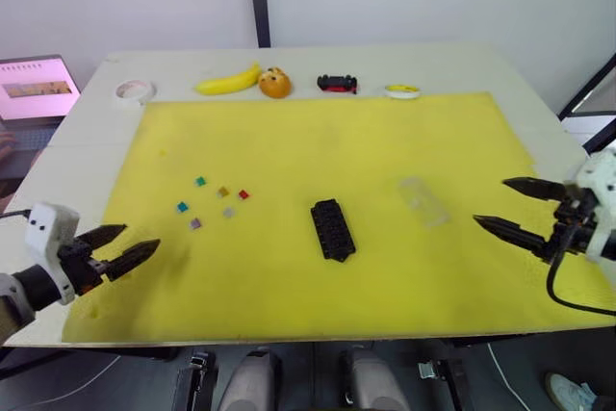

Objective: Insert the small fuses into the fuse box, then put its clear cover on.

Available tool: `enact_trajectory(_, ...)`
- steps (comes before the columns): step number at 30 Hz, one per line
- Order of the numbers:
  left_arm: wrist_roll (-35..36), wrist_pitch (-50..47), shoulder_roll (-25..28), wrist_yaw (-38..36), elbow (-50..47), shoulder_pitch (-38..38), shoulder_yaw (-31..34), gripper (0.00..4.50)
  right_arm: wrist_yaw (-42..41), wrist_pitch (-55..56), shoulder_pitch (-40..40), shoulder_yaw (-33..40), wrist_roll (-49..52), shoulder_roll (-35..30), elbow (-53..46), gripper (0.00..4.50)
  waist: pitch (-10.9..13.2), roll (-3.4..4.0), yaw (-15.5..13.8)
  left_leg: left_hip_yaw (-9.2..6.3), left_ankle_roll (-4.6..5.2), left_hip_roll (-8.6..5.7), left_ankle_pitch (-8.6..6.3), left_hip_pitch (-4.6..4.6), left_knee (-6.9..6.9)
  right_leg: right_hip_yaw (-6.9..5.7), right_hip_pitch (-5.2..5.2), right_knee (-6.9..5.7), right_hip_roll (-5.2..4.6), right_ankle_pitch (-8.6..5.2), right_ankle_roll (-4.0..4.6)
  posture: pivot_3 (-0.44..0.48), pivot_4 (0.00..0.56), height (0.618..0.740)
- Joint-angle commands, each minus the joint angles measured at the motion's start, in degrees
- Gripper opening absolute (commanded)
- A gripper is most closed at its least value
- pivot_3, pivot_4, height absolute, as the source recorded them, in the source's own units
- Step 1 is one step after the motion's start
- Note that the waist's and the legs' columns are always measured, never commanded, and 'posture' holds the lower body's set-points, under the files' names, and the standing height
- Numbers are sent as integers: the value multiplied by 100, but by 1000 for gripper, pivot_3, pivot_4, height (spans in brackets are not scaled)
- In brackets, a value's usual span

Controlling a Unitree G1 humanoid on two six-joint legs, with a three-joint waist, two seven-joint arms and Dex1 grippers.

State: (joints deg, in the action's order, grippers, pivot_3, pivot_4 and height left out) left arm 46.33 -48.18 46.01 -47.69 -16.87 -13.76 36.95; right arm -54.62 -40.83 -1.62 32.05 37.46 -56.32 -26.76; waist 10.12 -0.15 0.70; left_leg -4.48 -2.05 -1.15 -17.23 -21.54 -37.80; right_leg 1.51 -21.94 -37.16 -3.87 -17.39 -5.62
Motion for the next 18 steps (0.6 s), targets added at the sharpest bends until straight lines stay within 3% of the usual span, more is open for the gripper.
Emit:
enact_trajectory(1,824,-879,113,218,123,286,313,4500,228,-439,505,-231,782,-59,-693,4468,1,2,-6,-1,0,0,0,0,0,-1,0,-1,0,0,0,0,150,740)
enact_trajectory(9,1645,-2769,458,657,1372,1620,-147,4500,471,-661,1680,-1743,1498,280,-1288,4468,6,-8,1,-9,0,-6,0,-24,-3,-8,-25,-5,3,3,-5,0,150,740)
enact_trajectory(13,1782,-3501,559,620,1892,2187,-472,4500,540,-606,2159,-2306,1476,574,-1201,4468,6,-10,14,-10,-15,-6,10,-83,-18,-7,-96,-42,8,4,-8,0,150,740)
enact_trajectory(18,1565,-3852,363,976,2400,2675,-531,4500,476,-518,2338,-2787,1292,703,-1201,4468,6,-10,8,-15,-25,-6,16,-90,-17,-8,-111,-58,13,4,-6,0,150,740)
